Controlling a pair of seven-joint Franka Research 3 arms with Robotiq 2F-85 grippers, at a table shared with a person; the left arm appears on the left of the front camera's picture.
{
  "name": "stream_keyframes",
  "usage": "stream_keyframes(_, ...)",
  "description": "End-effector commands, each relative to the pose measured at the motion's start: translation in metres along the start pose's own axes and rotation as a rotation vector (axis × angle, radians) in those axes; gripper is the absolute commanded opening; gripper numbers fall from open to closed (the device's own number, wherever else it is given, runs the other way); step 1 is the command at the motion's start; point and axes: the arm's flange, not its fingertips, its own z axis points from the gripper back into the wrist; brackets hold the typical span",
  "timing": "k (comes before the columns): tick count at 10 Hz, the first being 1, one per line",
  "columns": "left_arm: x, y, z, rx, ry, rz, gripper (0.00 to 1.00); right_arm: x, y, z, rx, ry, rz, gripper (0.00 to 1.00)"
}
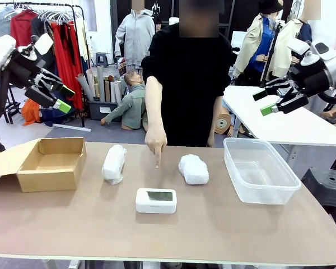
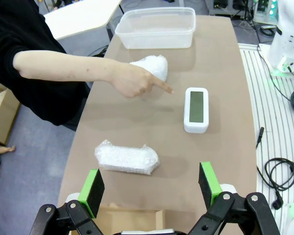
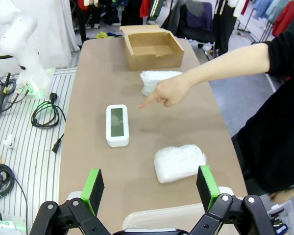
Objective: Separate and place wrapped and unwrapped clocks.
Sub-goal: Pick up the Digital clock indicated by the person.
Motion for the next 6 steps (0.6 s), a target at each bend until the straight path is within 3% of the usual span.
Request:
stream_keyframes(1,-0.0006,-0.0002,0.0008,-0.005,-0.005,0.001,1.00,0.0028,-0.0003,0.0007,-0.011,-0.001,0.006,1.00)
stream_keyframes(6,-0.0006,-0.0002,0.0008,-0.005,-0.005,0.001,1.00,0.0028,-0.0003,0.0007,-0.011,-0.001,0.006,1.00)
